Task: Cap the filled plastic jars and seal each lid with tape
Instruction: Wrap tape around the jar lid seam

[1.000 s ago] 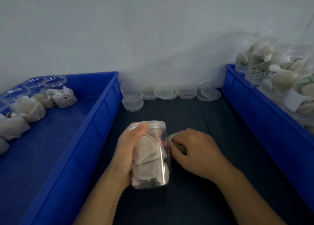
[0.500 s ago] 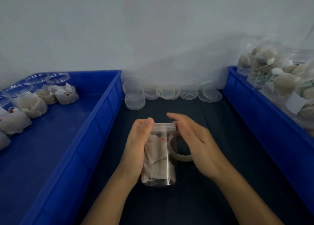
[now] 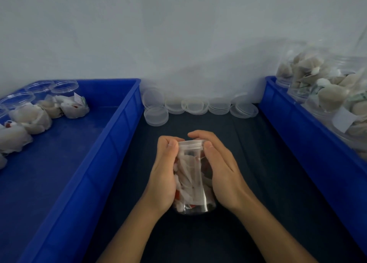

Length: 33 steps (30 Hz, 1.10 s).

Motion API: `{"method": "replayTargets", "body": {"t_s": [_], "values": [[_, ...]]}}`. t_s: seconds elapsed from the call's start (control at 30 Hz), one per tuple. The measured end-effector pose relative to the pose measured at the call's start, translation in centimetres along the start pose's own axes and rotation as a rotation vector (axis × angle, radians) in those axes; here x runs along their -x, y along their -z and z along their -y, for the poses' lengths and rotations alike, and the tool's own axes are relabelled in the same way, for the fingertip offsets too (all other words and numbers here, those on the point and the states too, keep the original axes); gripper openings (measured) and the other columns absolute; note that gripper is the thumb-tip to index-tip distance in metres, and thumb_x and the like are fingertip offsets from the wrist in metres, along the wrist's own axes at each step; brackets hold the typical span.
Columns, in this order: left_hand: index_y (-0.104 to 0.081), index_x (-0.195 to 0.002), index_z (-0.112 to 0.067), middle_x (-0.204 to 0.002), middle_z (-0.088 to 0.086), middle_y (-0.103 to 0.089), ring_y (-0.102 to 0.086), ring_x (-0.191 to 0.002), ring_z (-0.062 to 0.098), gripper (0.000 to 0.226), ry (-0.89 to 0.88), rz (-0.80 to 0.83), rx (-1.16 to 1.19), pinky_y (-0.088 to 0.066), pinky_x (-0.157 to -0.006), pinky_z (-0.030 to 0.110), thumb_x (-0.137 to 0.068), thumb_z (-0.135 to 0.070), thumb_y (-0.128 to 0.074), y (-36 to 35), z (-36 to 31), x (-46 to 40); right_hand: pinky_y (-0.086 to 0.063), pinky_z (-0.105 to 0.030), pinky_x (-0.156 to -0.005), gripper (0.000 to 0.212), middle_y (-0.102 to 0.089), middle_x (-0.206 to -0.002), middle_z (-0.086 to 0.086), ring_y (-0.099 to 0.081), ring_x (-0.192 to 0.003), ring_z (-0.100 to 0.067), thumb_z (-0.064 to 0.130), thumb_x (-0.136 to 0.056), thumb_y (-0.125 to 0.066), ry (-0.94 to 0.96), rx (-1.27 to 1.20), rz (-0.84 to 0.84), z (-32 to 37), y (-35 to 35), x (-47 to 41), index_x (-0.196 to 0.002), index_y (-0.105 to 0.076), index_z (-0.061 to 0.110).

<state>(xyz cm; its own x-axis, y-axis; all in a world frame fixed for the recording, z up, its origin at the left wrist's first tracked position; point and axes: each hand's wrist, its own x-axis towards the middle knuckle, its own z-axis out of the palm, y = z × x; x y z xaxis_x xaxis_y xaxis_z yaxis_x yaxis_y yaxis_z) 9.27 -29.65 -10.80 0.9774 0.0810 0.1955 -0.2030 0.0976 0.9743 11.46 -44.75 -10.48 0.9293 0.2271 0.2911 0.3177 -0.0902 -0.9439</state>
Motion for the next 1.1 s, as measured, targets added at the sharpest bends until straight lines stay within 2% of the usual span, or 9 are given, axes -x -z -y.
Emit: {"method": "replayTargets", "body": {"t_s": [0.17,0.27,0.33,0.57,0.77,0.87,0.97,1.03,1.1], "values": [[-0.051,-0.118,-0.011,-0.104,0.020,-0.069,-0.073,-0.091,0.026,0.050,-0.006,0.060,0.051,-0.062,-0.078,0.033,-0.100,-0.057,-0.048,0.0,-0.1,0.4,-0.055,-0.052,-0.102,0.040,-0.062,-0.131,0.008,-0.064,-0.122,-0.020,0.053,-0.106,-0.036,0.010,-0.009,0.047,-0.1,-0.1,0.3,-0.139,-0.058,0.044],[-0.051,-0.114,-0.011,-0.094,0.002,-0.072,-0.072,-0.083,0.019,0.038,-0.020,0.044,0.036,-0.060,-0.072,0.028,-0.100,-0.046,-0.050,0.0,-0.1,0.2,-0.056,-0.055,-0.098,0.035,-0.063,-0.127,0.003,-0.066,-0.115,-0.022,0.045,-0.105,-0.041,0.033,-0.018,0.039,-0.2,-0.3,0.3,-0.136,-0.058,0.041],[-0.050,-0.112,-0.007,-0.091,-0.001,-0.071,-0.070,-0.081,0.016,0.036,-0.041,0.037,0.032,-0.059,-0.071,0.026,-0.101,-0.041,-0.048,0.0,-0.1,0.1,-0.055,-0.056,-0.098,0.033,-0.062,-0.127,0.001,-0.065,-0.115,-0.023,0.041,-0.105,-0.041,0.035,-0.042,0.035,-0.2,-0.4,0.2,-0.132,-0.060,0.039],[-0.048,-0.116,-0.004,-0.094,0.006,-0.071,-0.070,-0.083,0.020,0.037,-0.036,0.061,0.103,-0.060,-0.072,0.029,-0.100,-0.037,-0.046,-0.2,-0.7,0.7,-0.054,-0.057,-0.099,0.034,-0.059,-0.130,0.003,-0.063,-0.119,-0.026,0.037,-0.107,-0.040,0.090,-0.039,0.032,-0.6,-0.5,0.4,-0.135,-0.059,0.037],[-0.050,-0.114,-0.002,-0.091,0.006,-0.071,-0.068,-0.079,0.021,0.038,-0.059,0.032,0.080,-0.060,-0.069,0.029,-0.099,-0.036,-0.046,-0.3,-0.8,0.7,-0.056,-0.055,-0.091,0.025,-0.060,-0.117,0.002,-0.064,-0.107,-0.026,0.035,-0.106,-0.041,0.123,-0.035,-0.002,-0.7,-0.7,0.1,-0.114,-0.064,0.031],[-0.053,-0.113,-0.006,-0.093,0.010,-0.071,-0.069,-0.080,0.024,0.037,-0.064,0.021,0.064,-0.061,-0.070,0.030,-0.101,-0.040,-0.047,-0.1,-0.4,0.8,-0.056,-0.049,-0.090,0.026,-0.060,-0.115,0.005,-0.063,-0.107,-0.024,0.042,-0.105,-0.040,0.129,0.002,-0.023,-0.7,-0.9,0.1,-0.111,-0.064,0.033],[-0.058,-0.110,-0.014,-0.091,0.008,-0.071,-0.070,-0.078,0.022,0.031,-0.064,-0.025,0.018,-0.060,-0.066,0.027,-0.108,-0.044,-0.050,-0.5,-0.2,0.7,-0.054,-0.050,-0.092,0.025,-0.060,-0.114,0.005,-0.063,-0.107,-0.021,0.040,-0.106,-0.040,0.114,0.036,-0.048,-0.5,-0.6,0.3,-0.111,-0.063,0.032],[-0.062,-0.106,-0.024,-0.089,0.005,-0.072,-0.070,-0.076,0.018,0.024,-0.066,-0.065,0.009,-0.059,-0.063,0.025,-0.102,-0.044,-0.049,-0.7,-0.4,0.7,-0.051,-0.048,-0.096,0.026,-0.060,-0.114,0.008,-0.062,-0.111,-0.019,0.040,-0.108,-0.039,0.125,0.119,-0.057,-0.2,-0.1,0.3,-0.113,-0.063,0.030],[-0.062,-0.105,-0.027,-0.093,0.005,-0.074,-0.074,-0.077,0.019,0.023,-0.058,-0.058,0.011,-0.061,-0.063,0.028,-0.096,-0.044,-0.049,-0.6,-0.7,0.9,-0.049,-0.045,-0.100,0.032,-0.060,-0.117,0.013,-0.059,-0.116,-0.015,0.045,-0.111,-0.035,0.113,0.205,-0.034,0.5,0.5,0.3,-0.118,-0.063,0.030]]}}
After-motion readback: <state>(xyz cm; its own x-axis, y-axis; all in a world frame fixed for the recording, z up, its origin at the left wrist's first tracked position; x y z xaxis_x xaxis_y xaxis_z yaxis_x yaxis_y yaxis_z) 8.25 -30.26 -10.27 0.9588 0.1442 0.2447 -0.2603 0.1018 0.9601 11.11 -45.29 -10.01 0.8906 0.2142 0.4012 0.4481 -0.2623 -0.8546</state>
